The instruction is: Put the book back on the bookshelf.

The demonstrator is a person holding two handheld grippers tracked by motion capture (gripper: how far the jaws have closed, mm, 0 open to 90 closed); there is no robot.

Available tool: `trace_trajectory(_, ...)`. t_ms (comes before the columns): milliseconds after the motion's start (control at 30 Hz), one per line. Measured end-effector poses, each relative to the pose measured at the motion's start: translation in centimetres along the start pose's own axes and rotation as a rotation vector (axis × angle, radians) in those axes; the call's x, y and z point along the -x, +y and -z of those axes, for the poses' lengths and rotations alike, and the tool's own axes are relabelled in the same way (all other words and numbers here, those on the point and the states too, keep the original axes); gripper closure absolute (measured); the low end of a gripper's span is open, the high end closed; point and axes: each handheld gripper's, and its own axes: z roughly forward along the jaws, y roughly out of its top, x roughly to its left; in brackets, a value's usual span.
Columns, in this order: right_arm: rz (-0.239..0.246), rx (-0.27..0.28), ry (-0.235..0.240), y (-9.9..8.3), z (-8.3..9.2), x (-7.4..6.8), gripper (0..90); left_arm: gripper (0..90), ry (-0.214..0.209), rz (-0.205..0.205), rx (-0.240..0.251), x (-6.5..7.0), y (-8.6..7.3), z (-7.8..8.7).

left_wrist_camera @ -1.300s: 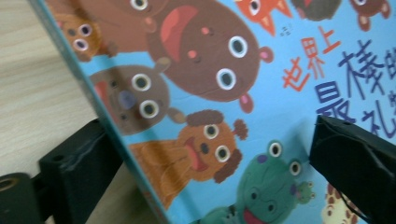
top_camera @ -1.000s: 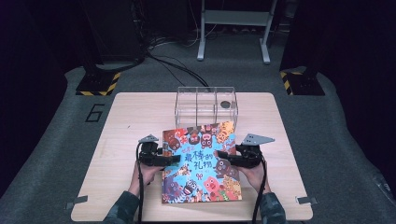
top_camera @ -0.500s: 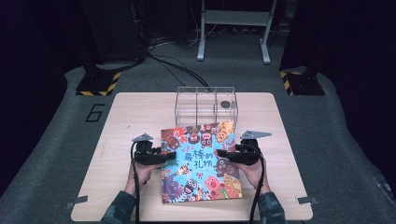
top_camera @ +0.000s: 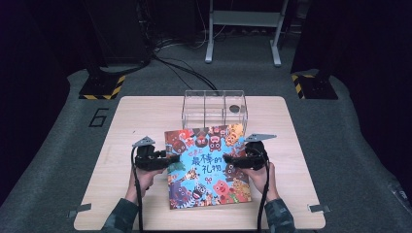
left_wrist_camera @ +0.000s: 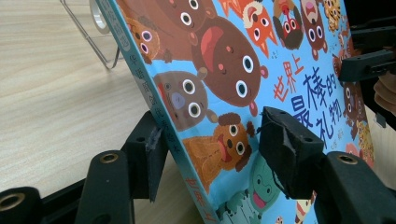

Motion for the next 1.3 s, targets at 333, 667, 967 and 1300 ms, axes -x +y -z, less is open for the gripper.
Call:
trace_trajectory(333, 0.007, 0.003, -0.03, 0.7, -0.3, -0.6, 29.6, 47.2, -0.007, -0.027, 0.033, 0.3, 0.4, 1.0)
trace_trajectory(667, 0.03, 0.009, -0.065, 1.6, 0.0, -1.3, 27.1, 53.1, -0.017, -0.038, 0.05, 0.7, 1.2, 2.2)
trace_trajectory(967, 0.052, -0.001, -0.044, 2.0, 0.6, -1.1, 29.5, 57.4, -0.026, -0.082, 0.05, 1.1, 1.9, 3.0)
trace_trajectory(1300, 0.044, 0.016, -0.037, 1.7, 0.8, -0.9, 28.8, 60.7, -0.062, -0.115, 0.048, 1.2, 2.1, 3.5)
